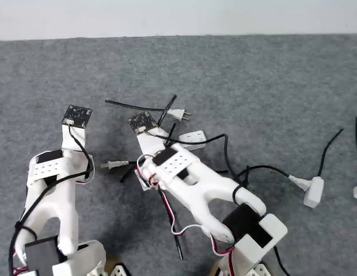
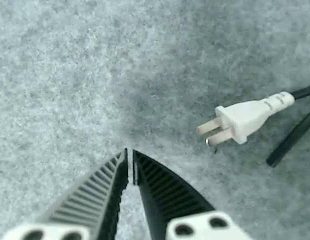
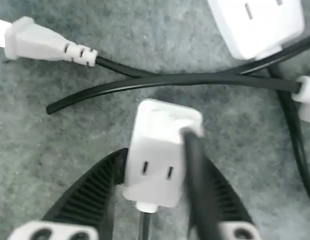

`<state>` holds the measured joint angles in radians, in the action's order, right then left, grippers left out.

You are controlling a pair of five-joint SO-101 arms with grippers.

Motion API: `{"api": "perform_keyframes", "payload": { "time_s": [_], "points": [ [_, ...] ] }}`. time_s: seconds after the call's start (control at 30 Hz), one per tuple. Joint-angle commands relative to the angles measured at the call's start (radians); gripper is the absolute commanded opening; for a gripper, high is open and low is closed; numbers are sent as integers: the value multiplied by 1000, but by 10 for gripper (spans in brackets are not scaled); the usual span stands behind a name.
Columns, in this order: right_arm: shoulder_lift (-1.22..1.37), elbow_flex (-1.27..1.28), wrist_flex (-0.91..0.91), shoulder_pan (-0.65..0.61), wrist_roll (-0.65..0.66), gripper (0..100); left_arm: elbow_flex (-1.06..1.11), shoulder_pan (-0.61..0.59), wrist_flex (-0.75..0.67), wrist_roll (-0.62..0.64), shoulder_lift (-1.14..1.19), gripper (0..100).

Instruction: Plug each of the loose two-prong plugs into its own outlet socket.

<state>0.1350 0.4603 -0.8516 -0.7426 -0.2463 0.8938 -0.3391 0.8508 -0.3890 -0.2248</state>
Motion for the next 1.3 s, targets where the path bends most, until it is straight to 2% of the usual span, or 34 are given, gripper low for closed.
{"api": "perform_keyframes", "payload": {
  "time_s": [0.0, 0.07, 0.23, 0.43, 0.57, 0.7, 0.83, 0.97, 1.17, 1.27],
  "points": [
    [-84, -68, -64, 77, -9, 8, -44, -5, -25, 11, -20, 12],
    [-171, -68, -130, 131, 15, 8, -39, -3, -38, 11, -20, 12],
    [-464, -68, -352, 312, 169, 8, -39, -2, -40, 11, -18, 12],
    [-676, -64, -550, 700, 381, 8, -39, 0, -41, 12, -18, 12],
    [-687, -66, -562, 1010, 555, 8, -39, 2, -41, 12, -18, 12],
    [-642, -63, -493, 1290, 695, 8, -38, 2, -41, 12, -18, 12],
    [-545, -61, -386, 1504, 787, 8, -30, 8, -41, 12, -18, 12],
    [-394, -66, -291, 1615, 865, 8, -27, 20, -41, 12, -18, 12],
    [-196, -68, -136, 1664, 953, 12, -25, 20, -41, 12, -18, 12],
    [-166, -68, -117, 1666, 976, 101, -18, 23, -41, 12, -20, 12]
  ]
}}
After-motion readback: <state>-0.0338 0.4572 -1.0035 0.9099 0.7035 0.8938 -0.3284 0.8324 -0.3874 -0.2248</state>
